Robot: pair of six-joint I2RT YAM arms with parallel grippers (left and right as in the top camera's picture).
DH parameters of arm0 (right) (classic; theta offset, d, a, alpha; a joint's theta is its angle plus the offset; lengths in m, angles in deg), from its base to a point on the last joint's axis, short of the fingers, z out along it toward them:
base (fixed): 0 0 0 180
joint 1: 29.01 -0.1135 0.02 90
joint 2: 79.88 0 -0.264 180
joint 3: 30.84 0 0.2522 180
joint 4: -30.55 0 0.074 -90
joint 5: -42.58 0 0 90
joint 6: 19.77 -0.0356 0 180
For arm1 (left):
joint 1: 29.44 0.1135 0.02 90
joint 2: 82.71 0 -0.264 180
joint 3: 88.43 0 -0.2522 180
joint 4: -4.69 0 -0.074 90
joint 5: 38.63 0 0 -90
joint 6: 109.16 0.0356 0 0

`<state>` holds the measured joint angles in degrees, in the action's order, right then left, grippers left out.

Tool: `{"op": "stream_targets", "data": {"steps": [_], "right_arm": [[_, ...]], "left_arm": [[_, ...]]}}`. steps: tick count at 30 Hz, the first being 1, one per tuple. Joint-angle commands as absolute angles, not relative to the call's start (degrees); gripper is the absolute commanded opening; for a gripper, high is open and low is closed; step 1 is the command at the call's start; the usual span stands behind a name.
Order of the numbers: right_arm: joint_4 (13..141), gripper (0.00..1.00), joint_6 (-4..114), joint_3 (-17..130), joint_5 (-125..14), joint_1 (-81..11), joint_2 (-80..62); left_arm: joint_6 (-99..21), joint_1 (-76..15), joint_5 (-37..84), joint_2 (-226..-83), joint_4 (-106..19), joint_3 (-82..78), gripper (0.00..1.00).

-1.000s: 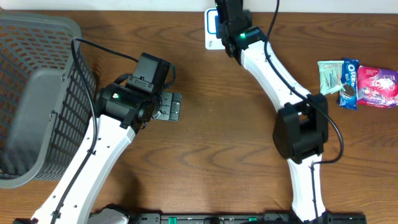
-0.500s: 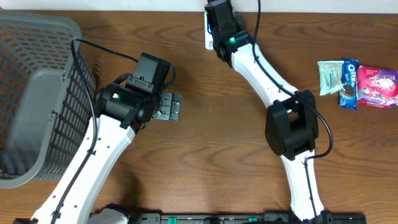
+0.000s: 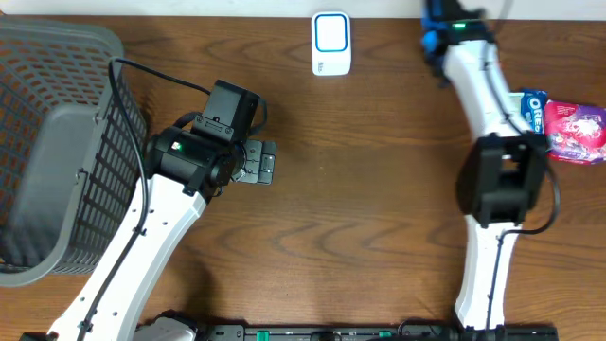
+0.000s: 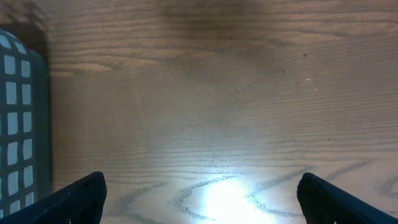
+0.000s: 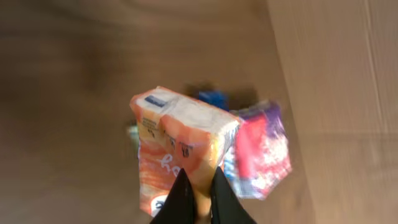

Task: Scan the item barcode
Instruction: 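Carry the tissue box right and set it among the other packs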

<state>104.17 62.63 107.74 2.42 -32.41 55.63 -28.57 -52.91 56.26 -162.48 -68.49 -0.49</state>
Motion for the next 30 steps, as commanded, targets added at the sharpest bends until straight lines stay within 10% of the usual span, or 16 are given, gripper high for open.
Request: {"op": "stream_targets", "data": {"steps": [1,20,23,30], "right_arm": [[107.36,0.02,58.04,107.8,-2.72,-27.42,55.67],[117.04,0.59,55.49,107.34,-11.0,-21.52,55.67],[119.38,0.99,55.42,107.45,-11.98,-22.72,55.19],[122.83,0.99,52.43,107.43,-21.32,-30.22,45.4]], "left_arm": [[-29.33,-52.88,56.78,-162.66,-68.6,-0.38,0.98],[-29.33,-52.88,56.78,-162.66,-68.6,-0.38,0.98],[-29.33,-52.88,56.78,-162.66,-68.6,-0.38,0.98],[-29.33,-52.88,56.78,-162.66,-68.6,-0.38,0.98]]}}
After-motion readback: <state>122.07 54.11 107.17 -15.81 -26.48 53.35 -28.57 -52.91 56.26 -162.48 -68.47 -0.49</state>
